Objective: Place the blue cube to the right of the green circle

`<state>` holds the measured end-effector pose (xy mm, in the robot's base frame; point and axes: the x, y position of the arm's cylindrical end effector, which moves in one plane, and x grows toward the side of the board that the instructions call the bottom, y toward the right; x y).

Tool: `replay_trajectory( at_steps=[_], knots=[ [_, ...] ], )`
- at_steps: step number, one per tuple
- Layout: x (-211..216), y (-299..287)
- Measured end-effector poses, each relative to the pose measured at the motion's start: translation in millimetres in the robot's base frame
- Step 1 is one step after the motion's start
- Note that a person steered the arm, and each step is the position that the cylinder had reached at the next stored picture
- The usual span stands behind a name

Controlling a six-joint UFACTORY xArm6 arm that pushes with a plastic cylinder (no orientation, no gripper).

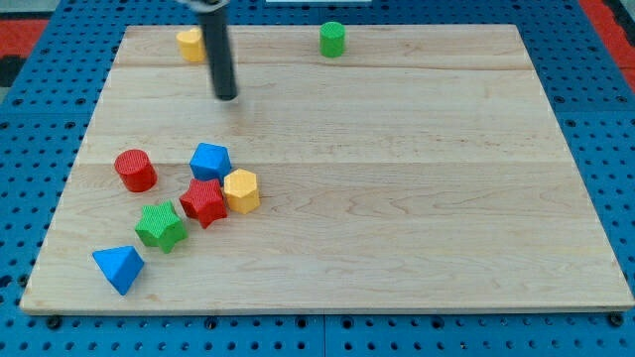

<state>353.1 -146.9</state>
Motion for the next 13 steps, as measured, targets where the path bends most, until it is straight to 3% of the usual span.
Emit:
replay_trajectory(
  at_steps=[1, 2, 3, 4, 6, 7, 8, 9, 11, 12, 13],
  knots=[
    [45.3, -36.9],
    [67.2, -28.4],
    [79.9, -3.2],
    [80.6, -25.7],
    [72.4, 85.6],
    [72.1, 67.2],
    [68.3, -7.8],
    [99.3, -26.2],
    [111.3, 89.8],
    [54.5, 146.3],
    [55.3, 168.3]
  ],
)
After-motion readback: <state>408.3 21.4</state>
